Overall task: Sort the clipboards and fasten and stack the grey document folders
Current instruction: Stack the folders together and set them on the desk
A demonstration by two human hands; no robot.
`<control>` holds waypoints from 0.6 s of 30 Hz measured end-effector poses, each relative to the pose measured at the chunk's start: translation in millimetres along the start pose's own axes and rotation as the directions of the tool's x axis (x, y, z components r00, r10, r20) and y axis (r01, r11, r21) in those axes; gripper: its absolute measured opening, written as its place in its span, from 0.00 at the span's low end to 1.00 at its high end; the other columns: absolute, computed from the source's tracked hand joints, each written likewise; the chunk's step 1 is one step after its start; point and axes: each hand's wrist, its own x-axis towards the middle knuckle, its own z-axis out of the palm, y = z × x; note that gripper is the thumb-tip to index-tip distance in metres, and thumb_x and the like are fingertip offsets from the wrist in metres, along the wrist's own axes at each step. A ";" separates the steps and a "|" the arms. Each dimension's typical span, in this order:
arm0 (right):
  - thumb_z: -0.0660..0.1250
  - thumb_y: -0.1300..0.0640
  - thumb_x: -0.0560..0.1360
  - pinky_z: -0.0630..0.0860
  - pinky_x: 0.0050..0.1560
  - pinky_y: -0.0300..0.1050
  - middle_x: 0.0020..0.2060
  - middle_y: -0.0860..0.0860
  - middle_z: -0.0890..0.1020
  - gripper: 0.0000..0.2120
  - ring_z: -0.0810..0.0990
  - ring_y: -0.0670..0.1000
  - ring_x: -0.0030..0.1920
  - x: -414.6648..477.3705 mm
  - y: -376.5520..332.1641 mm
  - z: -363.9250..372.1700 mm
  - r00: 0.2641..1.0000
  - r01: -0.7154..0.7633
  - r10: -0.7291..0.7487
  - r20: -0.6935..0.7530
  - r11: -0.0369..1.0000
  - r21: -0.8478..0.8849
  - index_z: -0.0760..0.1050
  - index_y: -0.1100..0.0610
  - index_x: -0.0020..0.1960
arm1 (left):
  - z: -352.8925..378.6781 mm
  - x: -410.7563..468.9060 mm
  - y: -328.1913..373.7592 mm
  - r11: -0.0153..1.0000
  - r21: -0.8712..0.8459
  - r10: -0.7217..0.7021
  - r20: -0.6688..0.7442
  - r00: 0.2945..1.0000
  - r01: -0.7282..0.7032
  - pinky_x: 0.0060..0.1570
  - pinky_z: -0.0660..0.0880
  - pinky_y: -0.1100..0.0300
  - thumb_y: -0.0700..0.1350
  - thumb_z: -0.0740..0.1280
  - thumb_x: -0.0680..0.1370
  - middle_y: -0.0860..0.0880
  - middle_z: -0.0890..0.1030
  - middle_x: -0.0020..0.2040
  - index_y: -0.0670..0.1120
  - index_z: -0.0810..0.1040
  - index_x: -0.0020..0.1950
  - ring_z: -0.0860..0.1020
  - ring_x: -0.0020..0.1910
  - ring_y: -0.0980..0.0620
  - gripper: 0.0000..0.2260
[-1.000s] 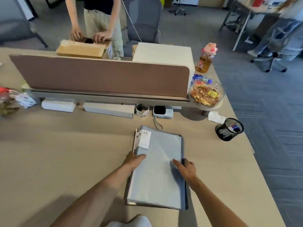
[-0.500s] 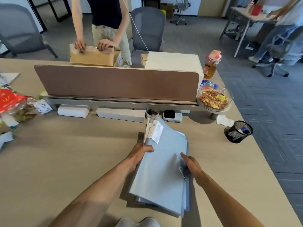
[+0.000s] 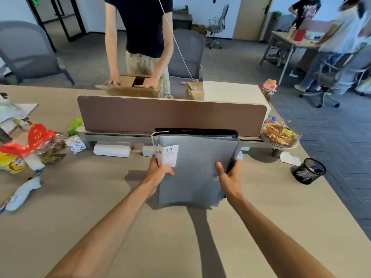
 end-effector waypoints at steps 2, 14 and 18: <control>0.64 0.62 0.78 0.70 0.64 0.45 0.61 0.50 0.73 0.21 0.73 0.48 0.61 -7.0 2.9 16.3 0.999 0.033 -0.032 0.030 0.999 -0.026 0.61 0.58 0.67 | -19.6 -0.8 -6.5 1.000 -0.020 0.018 -0.018 1.000 -0.018 0.46 0.75 0.58 0.36 0.68 0.54 0.47 0.79 0.56 0.47 0.69 0.62 0.77 0.54 0.47 0.36; 0.73 0.60 0.71 0.72 0.66 0.53 0.64 0.52 0.73 0.31 0.75 0.52 0.62 -9.2 5.5 46.1 0.999 -0.013 0.014 0.029 0.999 -0.042 0.60 0.57 0.68 | -50.9 5.3 15.0 0.988 -0.096 0.139 0.171 0.975 -0.124 0.39 0.77 0.69 0.32 0.73 0.62 0.51 0.81 0.50 0.52 0.66 0.63 0.81 0.44 0.58 0.34; 0.72 0.60 0.72 0.72 0.66 0.55 0.64 0.53 0.72 0.28 0.74 0.52 0.62 -2.1 1.6 49.6 1.000 0.007 -0.007 -0.004 1.000 -0.027 0.59 0.55 0.66 | -43.7 8.2 12.0 0.980 -0.152 0.141 0.090 0.986 -0.126 0.53 0.79 0.58 0.37 0.74 0.60 0.49 0.81 0.56 0.57 0.68 0.61 0.81 0.52 0.51 0.34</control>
